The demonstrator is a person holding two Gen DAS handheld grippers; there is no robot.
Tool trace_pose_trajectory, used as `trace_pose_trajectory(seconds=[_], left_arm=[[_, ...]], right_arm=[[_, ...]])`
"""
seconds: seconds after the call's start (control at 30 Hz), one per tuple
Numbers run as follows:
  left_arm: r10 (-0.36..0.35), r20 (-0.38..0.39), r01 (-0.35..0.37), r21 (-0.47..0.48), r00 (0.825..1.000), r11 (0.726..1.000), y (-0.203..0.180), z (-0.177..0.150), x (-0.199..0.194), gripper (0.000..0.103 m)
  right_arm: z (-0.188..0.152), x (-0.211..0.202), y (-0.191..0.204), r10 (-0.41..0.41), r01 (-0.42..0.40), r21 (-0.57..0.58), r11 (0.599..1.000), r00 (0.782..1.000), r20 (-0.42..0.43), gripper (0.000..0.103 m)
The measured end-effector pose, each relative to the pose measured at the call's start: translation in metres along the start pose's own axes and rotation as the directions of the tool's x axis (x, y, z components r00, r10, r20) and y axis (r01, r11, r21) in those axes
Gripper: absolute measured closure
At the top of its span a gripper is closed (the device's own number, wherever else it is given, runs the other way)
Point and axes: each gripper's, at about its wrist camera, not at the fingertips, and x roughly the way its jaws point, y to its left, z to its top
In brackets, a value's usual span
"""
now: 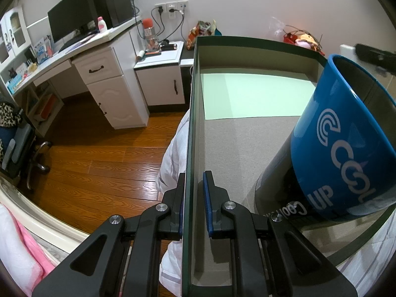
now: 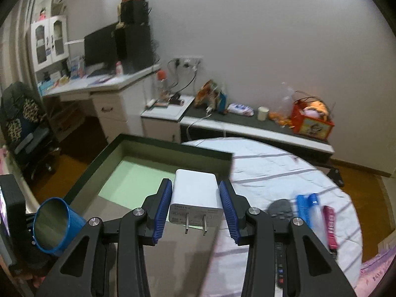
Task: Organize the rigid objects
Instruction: 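Lift the charger with the right tool and carry it over the tray, then lower the charger into the tray and open the right tool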
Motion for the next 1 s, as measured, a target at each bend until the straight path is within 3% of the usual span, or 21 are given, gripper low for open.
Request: trace_pose_trajectory(seconds=[0.3, 0.6, 0.9, 1.0], left_arm=[[0.002, 0.000, -0.002, 0.003, 1.000, 1.000, 0.000, 0.000, 0.000, 0.092], [0.005, -0.001, -0.005, 0.004, 1.000, 1.000, 0.000, 0.000, 0.000, 0.093], [0.005, -0.001, -0.005, 0.005, 1.000, 1.000, 0.000, 0.000, -0.001, 0.092], [0.004, -0.001, -0.004, 0.004, 1.000, 1.000, 0.000, 0.000, 0.000, 0.092]], right_arm=[[-0.012, 0.039, 0.025, 0.038, -0.044, -0.039, 0.998, 0.990, -0.133, 0.061], [-0.021, 0.053, 0.030, 0.066, -0.073, -0.027, 0.997, 0.975, -0.210, 0.061], [-0.019, 0.050, 0.030, 0.049, -0.056, -0.024, 0.998, 0.976, -0.214, 0.061], [-0.018, 0.045, 0.030, 0.040, -0.045, -0.023, 0.999, 0.980, -0.194, 0.054]])
